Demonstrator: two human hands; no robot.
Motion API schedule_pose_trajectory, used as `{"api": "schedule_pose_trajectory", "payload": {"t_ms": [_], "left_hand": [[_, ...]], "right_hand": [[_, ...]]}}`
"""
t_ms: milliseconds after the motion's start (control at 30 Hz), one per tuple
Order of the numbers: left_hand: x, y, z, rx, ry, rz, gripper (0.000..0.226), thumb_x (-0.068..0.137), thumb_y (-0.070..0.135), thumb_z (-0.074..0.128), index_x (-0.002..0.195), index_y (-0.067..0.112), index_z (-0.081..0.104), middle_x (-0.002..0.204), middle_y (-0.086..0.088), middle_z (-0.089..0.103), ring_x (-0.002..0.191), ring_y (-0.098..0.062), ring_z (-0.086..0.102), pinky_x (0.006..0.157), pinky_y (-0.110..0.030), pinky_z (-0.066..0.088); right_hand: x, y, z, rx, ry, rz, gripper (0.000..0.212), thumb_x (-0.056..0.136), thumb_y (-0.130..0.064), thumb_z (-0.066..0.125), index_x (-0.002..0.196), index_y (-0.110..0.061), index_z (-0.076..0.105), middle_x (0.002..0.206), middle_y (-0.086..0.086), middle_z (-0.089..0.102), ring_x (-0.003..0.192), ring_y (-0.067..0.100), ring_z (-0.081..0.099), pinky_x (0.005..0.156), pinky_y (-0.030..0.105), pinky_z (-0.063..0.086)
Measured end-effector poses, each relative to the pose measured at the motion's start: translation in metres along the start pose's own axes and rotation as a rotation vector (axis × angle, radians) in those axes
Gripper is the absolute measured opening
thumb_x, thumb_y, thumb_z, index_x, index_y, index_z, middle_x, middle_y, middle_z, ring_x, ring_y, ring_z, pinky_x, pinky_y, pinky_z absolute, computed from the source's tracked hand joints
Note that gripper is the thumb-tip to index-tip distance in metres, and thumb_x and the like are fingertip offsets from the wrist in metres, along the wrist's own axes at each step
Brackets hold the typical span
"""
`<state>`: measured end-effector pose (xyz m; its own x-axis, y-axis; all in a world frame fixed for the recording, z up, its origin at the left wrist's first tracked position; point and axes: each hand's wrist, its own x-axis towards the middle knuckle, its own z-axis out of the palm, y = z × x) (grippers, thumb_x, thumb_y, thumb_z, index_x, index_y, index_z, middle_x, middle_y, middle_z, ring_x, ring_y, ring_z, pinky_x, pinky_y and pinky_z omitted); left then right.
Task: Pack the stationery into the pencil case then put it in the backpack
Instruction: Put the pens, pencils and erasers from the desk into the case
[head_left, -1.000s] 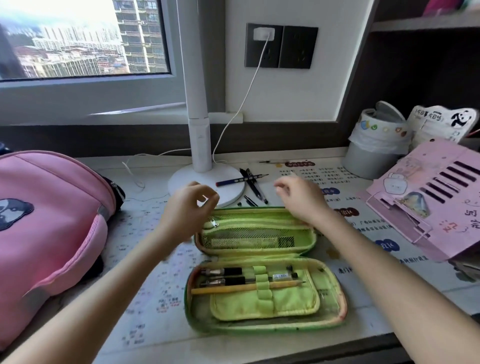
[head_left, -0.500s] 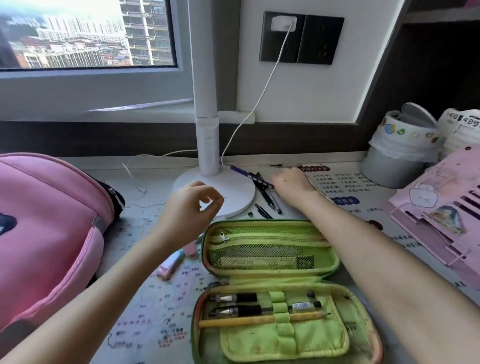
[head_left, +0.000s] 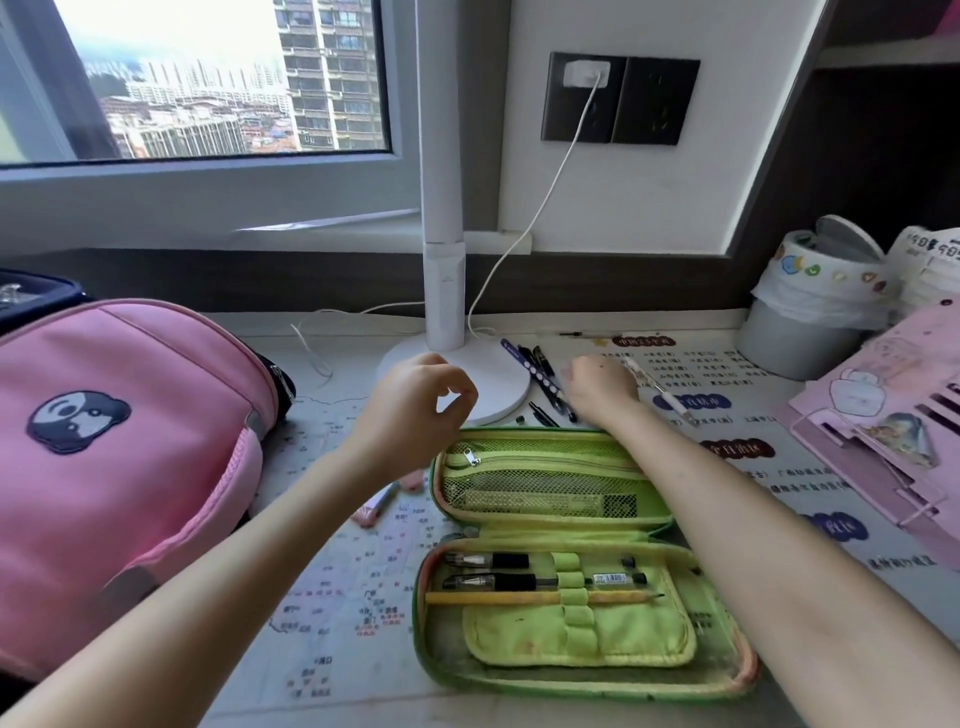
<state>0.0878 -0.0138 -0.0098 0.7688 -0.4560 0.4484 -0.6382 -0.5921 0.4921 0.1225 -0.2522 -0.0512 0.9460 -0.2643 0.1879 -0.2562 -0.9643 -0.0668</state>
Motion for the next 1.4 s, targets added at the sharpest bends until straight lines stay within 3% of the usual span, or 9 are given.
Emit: {"api": "schedule_pose_trajectory", "payload": {"t_ms": [67,133,367,500,667,867,967,1133,1400], "left_hand": [[0.000,0.000,-0.001,0.011,-0.010,-0.007,0.012,0.086,0.015,0.059,0.087,0.014,0.072,0.088,0.004,0.058,0.082,-0.015,0.057,0.073,-0.029,0.048],[0.000,0.000,0.000,0.014,-0.020,-0.005,0.012,0.086,0.016,0.059,0.087,0.015,0.072,0.088,0.005,0.058,0.082,-0.015,0.057,0.074,-0.029,0.049],[-0.006,0.002,0.001,0.104,0.010,0.068,0.015,0.087,0.018,0.058,0.095,0.014,0.071,0.098,-0.003,0.065,0.091,-0.021,0.058,0.077,-0.029,0.046],[-0.015,0.013,-0.003,0.357,0.026,0.229,0.038,0.090,0.037,0.040,0.116,0.018,0.062,0.115,-0.008,0.064,0.106,-0.031,0.057,0.086,-0.041,0.046],[-0.057,0.027,-0.004,0.168,-0.175,0.310,0.041,0.091,0.042,0.034,0.102,0.022,0.069,0.081,0.000,0.068,0.074,-0.022,0.061,0.063,-0.031,0.050],[-0.118,0.005,-0.006,-0.043,-0.179,0.246,0.033,0.085,0.036,0.048,0.090,0.016,0.074,0.074,0.006,0.059,0.070,-0.003,0.049,0.064,-0.008,0.036],[-0.138,-0.010,-0.022,-0.053,-0.153,0.192,0.026,0.083,0.032,0.057,0.089,0.015,0.075,0.072,0.005,0.058,0.066,0.005,0.047,0.060,-0.001,0.033],[-0.152,-0.020,-0.034,0.032,-0.169,0.220,0.050,0.090,0.054,0.038,0.088,0.020,0.075,0.070,0.006,0.058,0.066,-0.002,0.046,0.059,-0.012,0.037],[-0.123,0.021,0.000,0.155,-0.226,0.427,0.039,0.088,0.041,0.042,0.085,0.020,0.075,0.071,0.003,0.061,0.071,-0.013,0.050,0.064,-0.016,0.036]], "right_hand": [[0.000,-0.005,0.000,0.011,-0.019,-0.001,0.050,0.096,-0.043,0.035,0.059,-0.013,0.048,0.057,0.001,0.045,0.060,0.022,0.050,0.050,0.024,0.032],[0.000,-0.008,0.001,-0.068,-0.055,-0.029,0.051,0.092,-0.051,0.040,0.057,-0.015,0.042,0.058,0.000,0.044,0.061,0.021,0.049,0.050,0.024,0.030],[-0.016,-0.016,-0.015,0.014,0.044,0.012,0.035,0.096,-0.038,0.043,0.074,-0.012,0.051,0.076,0.006,0.055,0.070,0.025,0.049,0.060,0.028,0.032],[-0.070,-0.021,-0.047,0.342,0.090,-0.234,0.029,0.092,-0.035,0.052,0.077,-0.013,0.062,0.076,-0.003,0.057,0.075,0.018,0.052,0.060,0.031,0.039],[-0.164,-0.013,-0.062,0.579,0.061,-0.407,0.024,0.087,-0.037,0.058,0.087,-0.016,0.069,0.088,-0.006,0.067,0.087,0.011,0.056,0.078,0.027,0.044],[-0.212,0.025,-0.035,0.636,0.021,-0.263,0.041,0.086,-0.047,0.044,0.105,-0.020,0.068,0.099,-0.016,0.064,0.100,0.005,0.057,0.091,0.027,0.045],[-0.218,0.032,-0.030,0.688,0.065,-0.198,0.038,0.088,-0.042,0.045,0.103,-0.016,0.068,0.096,-0.013,0.064,0.097,0.003,0.057,0.085,0.014,0.043],[-0.217,0.030,-0.025,0.627,0.120,-0.232,0.029,0.091,-0.034,0.050,0.097,-0.013,0.069,0.093,-0.005,0.069,0.093,0.009,0.059,0.082,0.017,0.043],[-0.218,0.032,-0.023,0.634,0.133,-0.236,0.026,0.092,-0.031,0.052,0.095,-0.013,0.070,0.092,-0.004,0.068,0.092,0.010,0.059,0.082,0.025,0.047]]}}
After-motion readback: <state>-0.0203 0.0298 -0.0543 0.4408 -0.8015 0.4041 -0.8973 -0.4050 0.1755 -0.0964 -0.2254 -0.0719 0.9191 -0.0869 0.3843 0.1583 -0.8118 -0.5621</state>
